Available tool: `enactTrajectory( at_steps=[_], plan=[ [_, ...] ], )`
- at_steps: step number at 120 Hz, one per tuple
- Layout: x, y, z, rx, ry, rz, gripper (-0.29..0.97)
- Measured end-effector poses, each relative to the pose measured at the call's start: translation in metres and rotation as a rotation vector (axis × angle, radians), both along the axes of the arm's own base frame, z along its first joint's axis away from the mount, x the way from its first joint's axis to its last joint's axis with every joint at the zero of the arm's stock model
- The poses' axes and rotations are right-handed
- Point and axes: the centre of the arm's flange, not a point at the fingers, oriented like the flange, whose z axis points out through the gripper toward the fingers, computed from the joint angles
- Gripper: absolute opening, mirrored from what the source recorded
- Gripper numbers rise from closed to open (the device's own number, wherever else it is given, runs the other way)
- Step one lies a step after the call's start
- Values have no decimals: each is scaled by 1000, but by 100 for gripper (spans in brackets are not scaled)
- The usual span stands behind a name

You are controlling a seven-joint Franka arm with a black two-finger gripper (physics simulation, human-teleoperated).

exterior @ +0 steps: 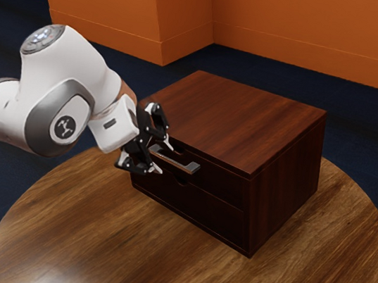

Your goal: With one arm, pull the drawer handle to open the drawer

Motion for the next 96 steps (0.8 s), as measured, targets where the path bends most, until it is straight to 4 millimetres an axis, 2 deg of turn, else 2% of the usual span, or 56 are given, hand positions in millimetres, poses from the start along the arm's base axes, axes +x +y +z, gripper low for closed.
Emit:
enactTrajectory(
  at_steps=[28, 96],
  plan=[
    [2, 0, -5, -13, 11, 29, 25],
    [2, -6, -8, 11, 13, 32, 12]
  ],
)
